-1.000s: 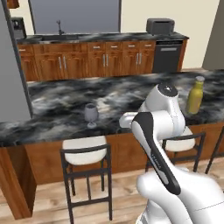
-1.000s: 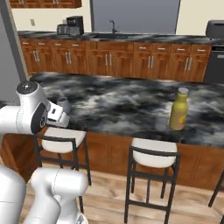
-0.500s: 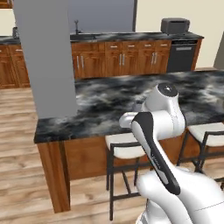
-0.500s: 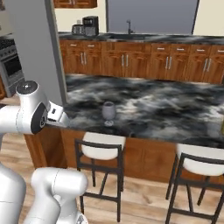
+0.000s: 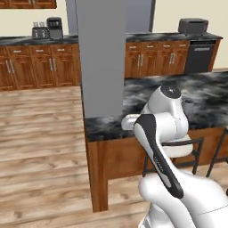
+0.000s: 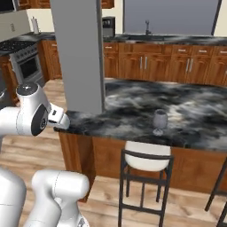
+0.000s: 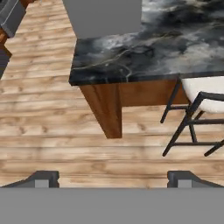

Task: There is a wine glass and glass cup on the dining counter. Place the wine bottle next to the wine glass and the juice bottle next to the glass cup.

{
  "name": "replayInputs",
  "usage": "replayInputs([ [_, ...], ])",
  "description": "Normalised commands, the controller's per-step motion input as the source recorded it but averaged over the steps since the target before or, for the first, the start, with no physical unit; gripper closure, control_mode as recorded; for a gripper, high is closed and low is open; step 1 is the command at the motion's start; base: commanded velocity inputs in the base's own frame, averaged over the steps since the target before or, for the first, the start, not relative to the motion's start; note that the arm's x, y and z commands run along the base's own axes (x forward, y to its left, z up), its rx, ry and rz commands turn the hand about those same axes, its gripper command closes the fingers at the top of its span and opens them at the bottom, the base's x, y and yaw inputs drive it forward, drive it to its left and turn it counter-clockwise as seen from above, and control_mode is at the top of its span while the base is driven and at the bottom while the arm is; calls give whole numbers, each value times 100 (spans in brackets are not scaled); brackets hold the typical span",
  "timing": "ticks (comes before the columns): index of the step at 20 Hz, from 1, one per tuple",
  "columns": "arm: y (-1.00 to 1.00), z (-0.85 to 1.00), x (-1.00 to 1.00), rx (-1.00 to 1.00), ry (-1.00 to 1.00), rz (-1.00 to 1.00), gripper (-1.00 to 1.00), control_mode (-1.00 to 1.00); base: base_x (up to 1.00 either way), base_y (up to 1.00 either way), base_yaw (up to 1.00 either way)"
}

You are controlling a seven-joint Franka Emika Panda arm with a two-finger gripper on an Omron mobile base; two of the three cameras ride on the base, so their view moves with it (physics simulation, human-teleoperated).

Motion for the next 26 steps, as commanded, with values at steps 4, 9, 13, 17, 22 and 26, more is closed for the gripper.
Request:
replayInputs([
  [4, 0, 0, 0, 0, 0, 0, -100, 100, 36, 91, 0],
  [9, 0, 0, 0, 0, 0, 0, -100, 100, 40, 90, 0],
  [13, 0, 0, 0, 0, 0, 0, -100, 100, 42, 89, 0],
  [17, 0, 0, 0, 0, 0, 0, -100, 100, 46, 86, 0],
  [22, 0, 0, 0, 0, 0, 0, -100, 100, 55, 79, 0],
  [26, 0, 0, 0, 0, 0, 0, -100, 100, 62, 72, 0],
])
